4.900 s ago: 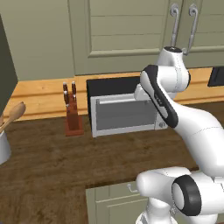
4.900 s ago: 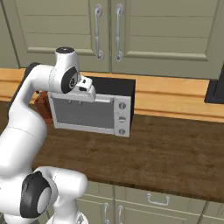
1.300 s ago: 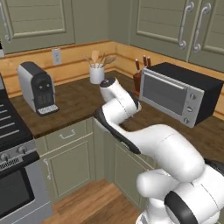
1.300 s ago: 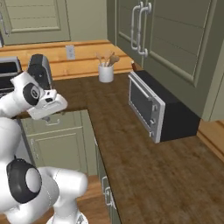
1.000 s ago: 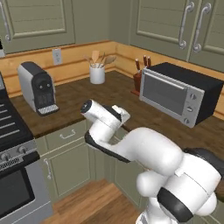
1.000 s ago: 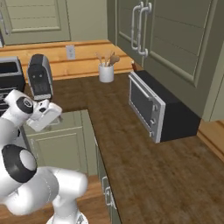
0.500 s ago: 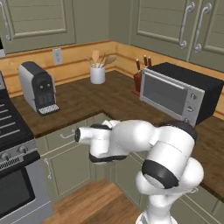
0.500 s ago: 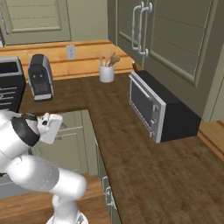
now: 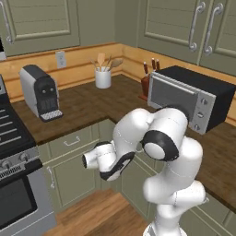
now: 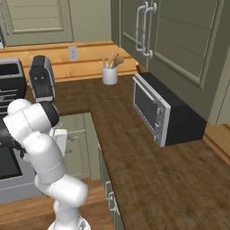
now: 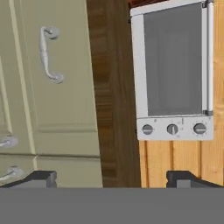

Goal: Take a straw from the drawer in front and place it inside the glass cup on the dining counter.

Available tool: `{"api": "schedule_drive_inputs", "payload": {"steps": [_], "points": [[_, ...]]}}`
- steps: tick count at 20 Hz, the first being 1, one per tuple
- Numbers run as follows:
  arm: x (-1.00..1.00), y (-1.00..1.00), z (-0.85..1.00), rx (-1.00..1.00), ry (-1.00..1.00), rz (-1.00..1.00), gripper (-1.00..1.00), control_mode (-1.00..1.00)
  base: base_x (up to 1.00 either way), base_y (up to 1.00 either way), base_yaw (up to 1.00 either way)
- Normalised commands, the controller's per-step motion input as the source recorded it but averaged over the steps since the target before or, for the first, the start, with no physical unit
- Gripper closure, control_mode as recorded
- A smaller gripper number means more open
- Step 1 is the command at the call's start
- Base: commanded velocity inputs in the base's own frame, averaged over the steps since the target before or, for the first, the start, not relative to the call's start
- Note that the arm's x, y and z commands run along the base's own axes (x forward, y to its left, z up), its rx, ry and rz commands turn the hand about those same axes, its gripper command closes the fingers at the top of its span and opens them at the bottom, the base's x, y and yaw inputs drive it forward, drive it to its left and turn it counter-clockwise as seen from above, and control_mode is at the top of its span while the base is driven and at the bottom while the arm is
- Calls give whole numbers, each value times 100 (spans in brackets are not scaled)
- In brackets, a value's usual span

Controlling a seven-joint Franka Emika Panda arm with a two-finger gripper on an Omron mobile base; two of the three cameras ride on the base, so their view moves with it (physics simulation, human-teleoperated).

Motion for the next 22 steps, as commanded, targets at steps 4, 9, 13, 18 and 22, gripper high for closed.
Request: {"api": "schedule_drive_inputs", "payload": {"steps": [4, 9, 13, 18, 22], "points": [[18, -42, -23, -13, -11, -11, -100, -100, 0, 0, 0], [13, -43, -24, -12, -9, -8, -100, -100, 0, 0, 0], [21, -32, -23, -5, -9, 0, -100, -100, 0, 0, 0], [45, -15, -22, 0, -7, 0, -100, -100, 0, 0, 0], [45, -10, -20, 0, -2, 0, -100, -100, 0, 0, 0]]}}
